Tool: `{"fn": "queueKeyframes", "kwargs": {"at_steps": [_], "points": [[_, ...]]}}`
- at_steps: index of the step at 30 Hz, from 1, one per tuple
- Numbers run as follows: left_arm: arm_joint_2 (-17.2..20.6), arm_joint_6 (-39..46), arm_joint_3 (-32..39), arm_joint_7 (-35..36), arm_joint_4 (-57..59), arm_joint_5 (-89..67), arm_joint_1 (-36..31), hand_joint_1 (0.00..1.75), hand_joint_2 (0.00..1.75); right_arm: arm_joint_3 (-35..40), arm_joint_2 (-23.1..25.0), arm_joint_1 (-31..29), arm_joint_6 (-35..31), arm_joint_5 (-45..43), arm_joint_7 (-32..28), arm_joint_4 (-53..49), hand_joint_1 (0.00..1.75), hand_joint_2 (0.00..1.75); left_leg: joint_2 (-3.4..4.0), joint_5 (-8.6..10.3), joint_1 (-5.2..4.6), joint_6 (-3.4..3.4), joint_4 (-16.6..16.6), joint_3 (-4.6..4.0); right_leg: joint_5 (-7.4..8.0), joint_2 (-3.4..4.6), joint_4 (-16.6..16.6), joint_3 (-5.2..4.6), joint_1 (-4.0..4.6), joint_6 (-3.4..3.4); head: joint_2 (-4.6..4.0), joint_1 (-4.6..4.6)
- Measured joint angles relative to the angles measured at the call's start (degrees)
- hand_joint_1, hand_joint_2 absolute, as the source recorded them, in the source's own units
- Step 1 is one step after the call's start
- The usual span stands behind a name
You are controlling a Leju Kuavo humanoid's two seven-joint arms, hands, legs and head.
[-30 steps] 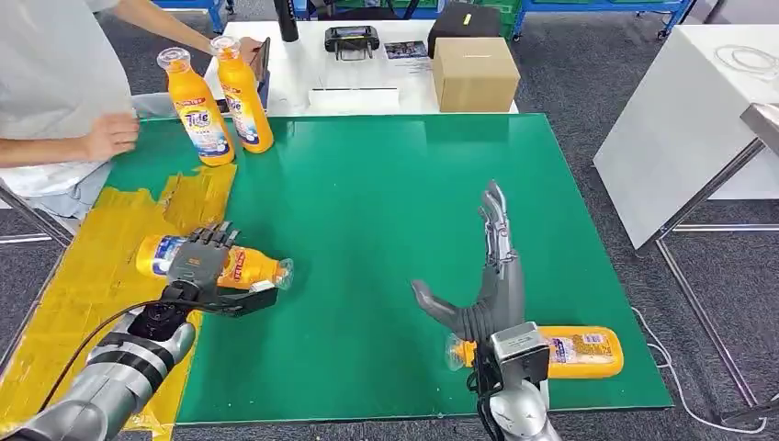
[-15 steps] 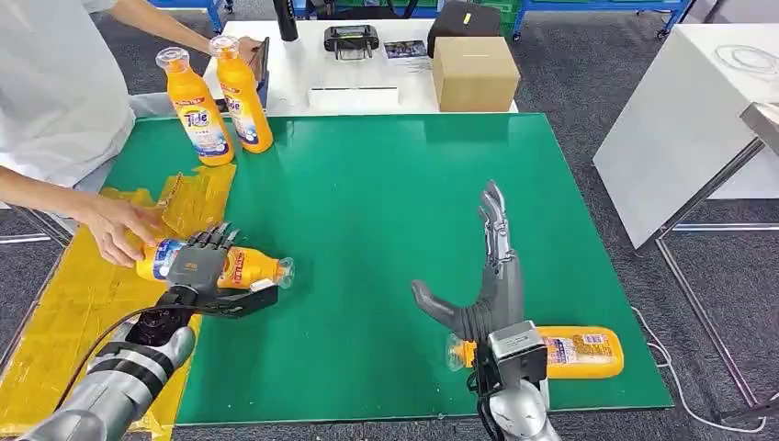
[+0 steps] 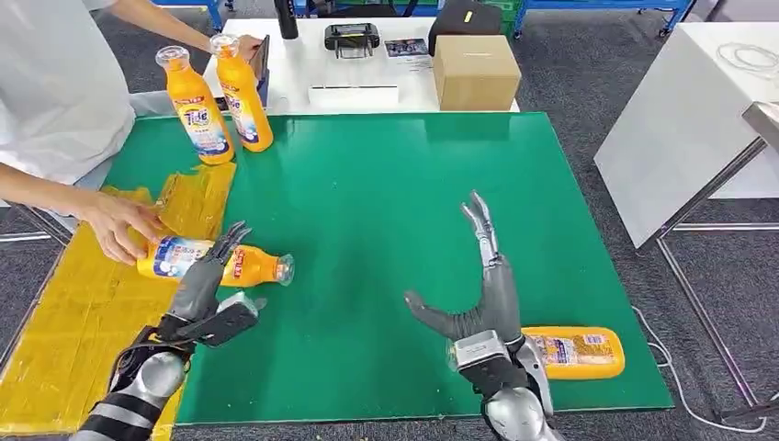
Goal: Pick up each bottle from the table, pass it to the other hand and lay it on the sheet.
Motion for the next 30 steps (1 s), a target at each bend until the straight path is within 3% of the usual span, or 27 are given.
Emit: {"fn": "queueKeyframes", "kwargs": {"at_steps": [7,14,21,30], "points": [[-3.32,-8.61,4.51,-5.53,-13.03,15.23,8.07,0.00,1.75,1.55,-5.82,1.86,4.11,15.18,5.43,0.96,0.00,1.75,-0.04,-0.02,-0.03,0.02,0.01,-0.03,-0.01,-0.01,-0.03,-0.07,-0.04,0.02,0.00,0.00],[-6.80,-13.69,6.08,-5.80,-16.49,19.96,10.72,0.00,1.75,1.95,-16.62,6.11,7.63,23.72,10.04,1.57,0.00,1.75,-0.12,-0.05,-0.06,0.05,0.02,-0.06,0.00,-0.02,-0.05,-0.07,-0.06,0.04,0.00,-0.02],[-8.22,-14.93,6.01,-5.73,-16.43,20.51,10.90,0.00,1.75,-0.44,-28.66,10.61,8.96,21.82,11.72,1.60,0.00,1.75,-0.04,-0.09,-0.08,0.09,0.03,-0.08,0.03,0.00,-0.05,-0.07,-0.08,0.05,0.00,-0.02],[-9.05,-15.39,6.01,-5.73,-16.21,21.38,10.77,0.00,1.75,-1.27,-34.17,12.52,10.73,20.27,12.57,1.60,0.00,1.75,0.00,-0.08,-0.06,0.08,0.03,-0.08,0.03,-0.01,-0.05,-0.11,-0.04,0.06,0.00,-0.02]]}}
